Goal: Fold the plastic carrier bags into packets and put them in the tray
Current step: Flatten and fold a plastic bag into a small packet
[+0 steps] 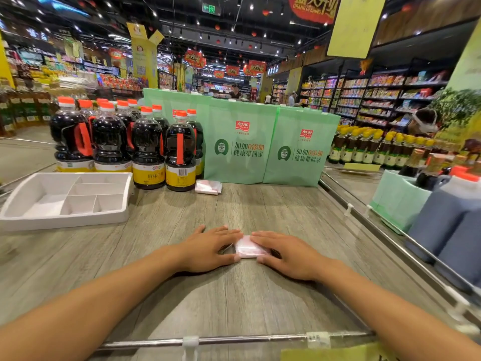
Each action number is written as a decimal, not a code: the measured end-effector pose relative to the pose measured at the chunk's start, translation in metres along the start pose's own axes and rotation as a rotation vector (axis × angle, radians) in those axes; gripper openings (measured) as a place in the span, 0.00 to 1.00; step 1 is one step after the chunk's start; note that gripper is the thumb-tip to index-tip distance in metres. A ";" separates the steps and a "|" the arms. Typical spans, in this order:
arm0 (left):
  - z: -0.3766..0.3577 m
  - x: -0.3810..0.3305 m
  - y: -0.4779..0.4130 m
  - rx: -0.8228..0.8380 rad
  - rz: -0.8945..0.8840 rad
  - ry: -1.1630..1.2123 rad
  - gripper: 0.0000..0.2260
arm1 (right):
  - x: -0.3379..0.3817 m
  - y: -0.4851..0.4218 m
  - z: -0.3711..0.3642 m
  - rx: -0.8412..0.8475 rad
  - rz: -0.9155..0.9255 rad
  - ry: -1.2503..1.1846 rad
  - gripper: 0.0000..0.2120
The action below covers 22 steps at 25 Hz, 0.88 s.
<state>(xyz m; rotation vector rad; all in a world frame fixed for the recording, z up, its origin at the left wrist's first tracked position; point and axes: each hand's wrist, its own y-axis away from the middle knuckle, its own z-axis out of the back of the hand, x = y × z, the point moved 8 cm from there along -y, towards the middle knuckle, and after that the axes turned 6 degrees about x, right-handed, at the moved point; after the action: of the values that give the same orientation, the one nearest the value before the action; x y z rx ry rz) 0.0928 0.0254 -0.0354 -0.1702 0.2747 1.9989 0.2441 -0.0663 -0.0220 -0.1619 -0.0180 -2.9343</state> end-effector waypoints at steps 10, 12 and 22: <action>0.028 0.035 0.020 0.019 -0.012 -0.097 0.30 | 0.010 -0.067 0.054 -0.196 0.149 0.375 0.19; 0.031 0.055 0.019 -0.004 0.026 -0.084 0.29 | 0.001 -0.090 0.071 -0.337 0.191 0.355 0.16; 0.066 0.129 -0.035 -0.119 0.166 -0.151 0.31 | -0.073 -0.212 0.066 -0.424 -0.007 0.328 0.24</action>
<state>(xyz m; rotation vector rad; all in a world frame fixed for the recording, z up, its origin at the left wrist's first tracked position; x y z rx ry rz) 0.0694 0.1696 -0.0069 -0.0726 0.0744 2.1817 0.2793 0.1574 0.0349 0.2597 0.6526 -2.8903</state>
